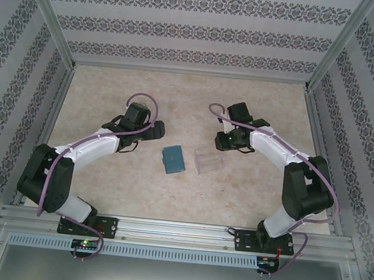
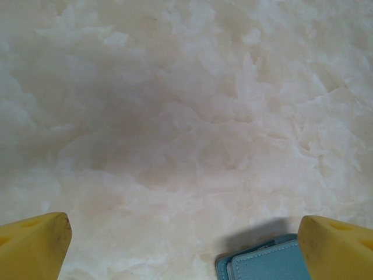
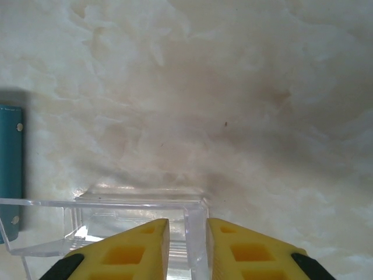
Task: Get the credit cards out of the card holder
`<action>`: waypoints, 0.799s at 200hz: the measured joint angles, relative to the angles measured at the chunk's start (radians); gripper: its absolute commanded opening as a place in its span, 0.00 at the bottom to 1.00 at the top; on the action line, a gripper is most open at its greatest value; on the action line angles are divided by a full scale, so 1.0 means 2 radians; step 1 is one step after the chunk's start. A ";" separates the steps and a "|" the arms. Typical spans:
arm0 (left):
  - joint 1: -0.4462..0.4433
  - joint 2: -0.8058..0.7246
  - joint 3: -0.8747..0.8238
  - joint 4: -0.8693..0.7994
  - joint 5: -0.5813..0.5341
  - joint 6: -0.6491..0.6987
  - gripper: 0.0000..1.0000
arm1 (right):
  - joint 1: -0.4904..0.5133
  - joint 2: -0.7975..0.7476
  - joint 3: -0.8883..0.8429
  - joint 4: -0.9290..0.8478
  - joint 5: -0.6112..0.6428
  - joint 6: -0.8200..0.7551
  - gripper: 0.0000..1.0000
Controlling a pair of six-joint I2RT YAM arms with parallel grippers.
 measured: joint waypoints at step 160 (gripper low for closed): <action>0.000 0.000 0.000 0.000 0.000 -0.005 1.00 | 0.006 0.027 0.000 -0.004 -0.003 -0.002 0.15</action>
